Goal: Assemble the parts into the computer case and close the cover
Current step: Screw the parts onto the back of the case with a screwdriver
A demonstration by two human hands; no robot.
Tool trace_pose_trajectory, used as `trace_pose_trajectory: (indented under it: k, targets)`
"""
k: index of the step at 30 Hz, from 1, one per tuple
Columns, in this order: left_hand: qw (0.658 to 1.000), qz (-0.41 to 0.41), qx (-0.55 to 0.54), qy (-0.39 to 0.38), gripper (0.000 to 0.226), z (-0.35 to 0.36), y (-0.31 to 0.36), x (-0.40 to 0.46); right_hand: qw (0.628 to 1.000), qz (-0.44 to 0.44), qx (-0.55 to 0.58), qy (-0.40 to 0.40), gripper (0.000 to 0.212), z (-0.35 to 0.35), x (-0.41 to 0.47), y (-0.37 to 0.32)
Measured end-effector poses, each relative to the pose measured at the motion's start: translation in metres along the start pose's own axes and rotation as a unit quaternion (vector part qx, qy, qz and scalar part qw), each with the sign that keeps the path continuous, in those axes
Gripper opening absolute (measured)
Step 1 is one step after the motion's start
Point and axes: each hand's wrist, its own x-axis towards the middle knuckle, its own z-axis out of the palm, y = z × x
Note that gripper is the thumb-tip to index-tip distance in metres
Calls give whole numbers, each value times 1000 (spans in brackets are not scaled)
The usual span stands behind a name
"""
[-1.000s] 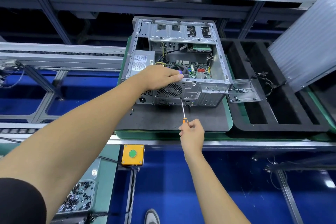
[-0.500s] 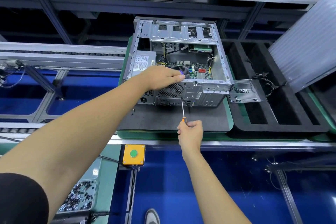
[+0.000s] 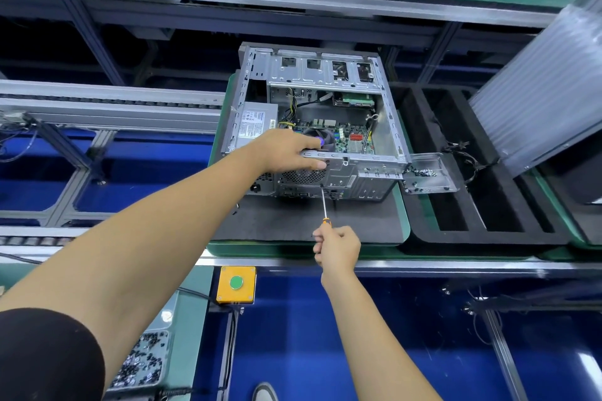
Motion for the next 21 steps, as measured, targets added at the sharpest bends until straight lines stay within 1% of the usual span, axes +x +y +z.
trace_pose_trajectory:
  k: [4,8,15,18,20,21]
  targets:
    - [1000,-6,18,-6,71,2,-2,1,999,26,19,5,15,-1,1,2]
    - [999,10,31,0,60,2,-3,-1,999,34,1,7,13,-1,1,-3]
    - [998,19,59,9,68,5,-3,0,1000,22,-7,5,13,3,-2,-4]
    - [998,19,54,-2,69,6,-3,0,1000,20,-13,15,12,3,-2,-5]
    - [997,42,58,1,69,5,-3,0,1000,20,-15,18,11,2,-1,-5]
    - [996,58,63,12,66,4,-3,0,1000,20,-16,19,11,2,-1,-6]
